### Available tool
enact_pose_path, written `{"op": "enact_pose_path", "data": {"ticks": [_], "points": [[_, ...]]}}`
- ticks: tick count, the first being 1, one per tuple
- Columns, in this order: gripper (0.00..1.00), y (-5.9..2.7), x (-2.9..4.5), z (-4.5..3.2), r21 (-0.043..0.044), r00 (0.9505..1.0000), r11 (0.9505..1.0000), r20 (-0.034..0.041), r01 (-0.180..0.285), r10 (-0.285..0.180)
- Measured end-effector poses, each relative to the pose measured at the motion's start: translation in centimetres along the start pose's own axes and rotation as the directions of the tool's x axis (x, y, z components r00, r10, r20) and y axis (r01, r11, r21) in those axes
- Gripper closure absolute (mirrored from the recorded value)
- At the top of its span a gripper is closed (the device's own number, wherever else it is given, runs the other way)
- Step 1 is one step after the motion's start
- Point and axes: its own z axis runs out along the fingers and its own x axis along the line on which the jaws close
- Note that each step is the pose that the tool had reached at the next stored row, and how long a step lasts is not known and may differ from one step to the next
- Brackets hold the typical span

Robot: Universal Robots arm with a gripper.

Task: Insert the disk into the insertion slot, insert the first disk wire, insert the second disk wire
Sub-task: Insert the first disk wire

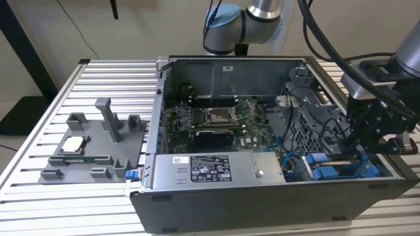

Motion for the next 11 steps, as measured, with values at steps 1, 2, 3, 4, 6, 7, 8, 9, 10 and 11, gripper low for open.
{"op": "enact_pose_path", "data": {"ticks": [1, 2, 3, 4, 6, 7, 8, 9, 10, 11], "points": [[0.81, 0.0, 0.01, 0.04, 0.0, 1.0, 1.0, 0.0001, 0.0, 0.0], [0.81, -0.02, 0.02, 0.07, 0.0, 1.0, 1.0, 0.0, 0.0, 0.0], [0.81, -0.02, 0.02, 0.11, 0.0, 1.0, 1.0, 0.0, 0.0, 0.0], [0.81, -0.03, 0.03, 0.15, 0.0, 1.0, 1.0, 0.0001, 0.0, 0.0], [0.81, -0.06, 0.04, 0.22, 0.0, 1.0, 1.0, 0.0, 0.0, 0.0], [0.81, -0.06, 0.04, 0.26, 0.0, 1.0, 1.0, 0.0, 0.0, 0.0], [0.81, -0.07, 0.05, 0.29, 0.0001, 1.0, 1.0, -0.0001, 0.0, 0.0], [0.81, -0.08, 0.06, 0.33, 0.0001, 1.0, 1.0, -0.0001, 0.0, 0.0], [0.81, -0.08, 0.06, 0.37, 0.0001, 1.0, 1.0, 0.0001, 0.0, 0.0], [0.81, -0.08, 0.06, 0.41, 0.0001, 1.0, 1.0, 0.0, 0.0, 0.0]]}}
